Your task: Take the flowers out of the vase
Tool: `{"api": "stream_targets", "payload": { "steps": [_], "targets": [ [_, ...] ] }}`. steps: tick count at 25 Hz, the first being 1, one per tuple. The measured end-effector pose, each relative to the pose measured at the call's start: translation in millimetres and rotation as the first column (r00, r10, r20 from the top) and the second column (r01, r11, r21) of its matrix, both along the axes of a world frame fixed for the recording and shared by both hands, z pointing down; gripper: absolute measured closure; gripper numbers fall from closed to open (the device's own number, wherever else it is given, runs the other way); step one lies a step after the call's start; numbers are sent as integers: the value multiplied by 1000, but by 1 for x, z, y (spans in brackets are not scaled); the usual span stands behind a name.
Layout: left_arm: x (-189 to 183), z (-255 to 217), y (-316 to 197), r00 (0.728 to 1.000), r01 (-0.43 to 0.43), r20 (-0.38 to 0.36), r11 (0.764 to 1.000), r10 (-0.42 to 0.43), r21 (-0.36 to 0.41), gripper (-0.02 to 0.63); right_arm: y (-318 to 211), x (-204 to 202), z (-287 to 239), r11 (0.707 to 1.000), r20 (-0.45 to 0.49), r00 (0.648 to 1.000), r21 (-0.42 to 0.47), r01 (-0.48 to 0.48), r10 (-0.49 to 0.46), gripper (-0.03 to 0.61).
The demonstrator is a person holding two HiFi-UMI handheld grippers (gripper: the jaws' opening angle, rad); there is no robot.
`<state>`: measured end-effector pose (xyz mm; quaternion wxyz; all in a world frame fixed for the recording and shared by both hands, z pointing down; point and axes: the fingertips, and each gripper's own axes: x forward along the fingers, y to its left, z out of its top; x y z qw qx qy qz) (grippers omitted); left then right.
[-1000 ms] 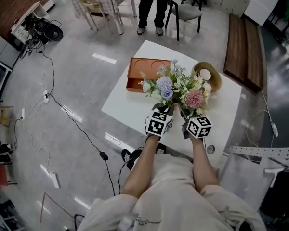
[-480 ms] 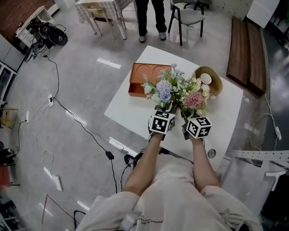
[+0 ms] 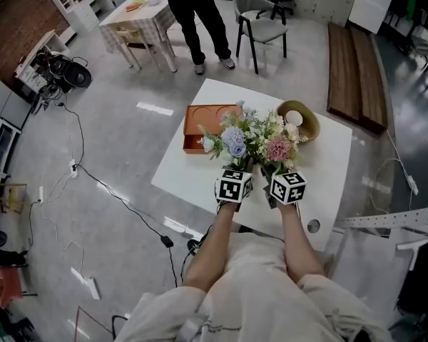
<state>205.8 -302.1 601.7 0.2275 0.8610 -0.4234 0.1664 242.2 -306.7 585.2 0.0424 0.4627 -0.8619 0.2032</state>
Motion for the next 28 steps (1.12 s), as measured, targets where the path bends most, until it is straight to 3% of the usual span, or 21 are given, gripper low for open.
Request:
{"api": "stream_targets", "payload": {
  "steps": [16, 28],
  "targets": [
    [4, -20, 4, 998, -57, -18, 997, 58, 49, 588, 1, 8, -19, 998, 0, 999, 41, -41, 41, 548],
    [-13, -41, -1, 997, -79, 10, 993, 79, 89, 588, -3, 3, -28, 999, 19, 999, 10, -40, 39, 548]
  ]
}}
